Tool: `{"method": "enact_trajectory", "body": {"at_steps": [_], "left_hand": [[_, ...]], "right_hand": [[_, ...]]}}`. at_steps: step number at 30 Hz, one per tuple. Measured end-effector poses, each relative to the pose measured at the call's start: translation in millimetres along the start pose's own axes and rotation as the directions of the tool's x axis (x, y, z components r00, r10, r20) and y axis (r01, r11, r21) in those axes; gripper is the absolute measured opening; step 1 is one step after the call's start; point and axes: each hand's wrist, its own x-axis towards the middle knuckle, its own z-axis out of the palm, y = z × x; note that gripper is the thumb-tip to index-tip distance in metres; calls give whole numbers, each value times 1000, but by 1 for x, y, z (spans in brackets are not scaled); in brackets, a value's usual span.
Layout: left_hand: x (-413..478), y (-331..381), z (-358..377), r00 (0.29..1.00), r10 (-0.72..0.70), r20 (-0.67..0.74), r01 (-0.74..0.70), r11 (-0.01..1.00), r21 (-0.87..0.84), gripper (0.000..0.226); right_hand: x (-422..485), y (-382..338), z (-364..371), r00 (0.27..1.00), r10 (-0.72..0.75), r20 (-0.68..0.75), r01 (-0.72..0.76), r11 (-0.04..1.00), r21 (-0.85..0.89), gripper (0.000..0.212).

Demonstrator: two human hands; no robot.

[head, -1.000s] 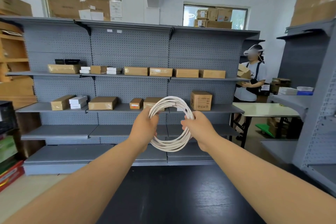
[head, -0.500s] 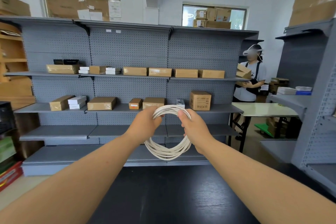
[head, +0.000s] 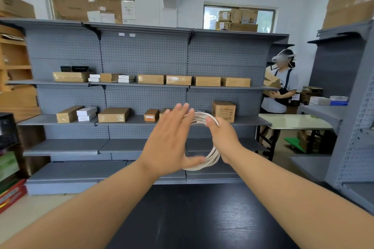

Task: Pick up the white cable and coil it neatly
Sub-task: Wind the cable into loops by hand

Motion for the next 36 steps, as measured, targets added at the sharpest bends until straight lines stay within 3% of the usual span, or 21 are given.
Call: {"method": "enact_trajectory", "body": {"at_steps": [3, 7, 12, 20, 24, 28, 32, 36], "left_hand": [[-10, 9, 7, 984, 151, 98, -160, 982, 97, 124], [-15, 7, 20, 982, 159, 103, -176, 965, 192, 128], [-15, -1, 29, 992, 125, -24, -117, 970, 211, 93], [-8, -9, 27, 999, 29, -31, -24, 986, 165, 92], [-8, -15, 25, 999, 28, 44, -35, 986, 165, 95], [-8, -19, 25, 997, 1, 71, -13, 986, 168, 101], [-3, -23, 24, 999, 18, 38, -23, 993, 118, 83], [4, -26, 19, 992, 58, 112, -71, 992, 109, 40]], "right_hand": [[5, -7, -2, 1000, 15, -9, -15, 1000, 17, 36], [9, -11, -3, 1000, 25, 5, -26, 999, 27, 36], [8, -15, -6, 995, 45, 85, -49, 998, 51, 36], [-4, -19, -12, 948, -44, 314, 98, 983, -158, 31], [-10, -24, -10, 903, -89, 419, 252, 902, -351, 30], [-12, -26, -7, 868, -88, 488, 320, 852, -414, 33], [-9, -27, -10, 855, -91, 511, 351, 826, -440, 34], [-7, -22, -7, 849, -71, 523, 381, 768, -514, 33]]}}
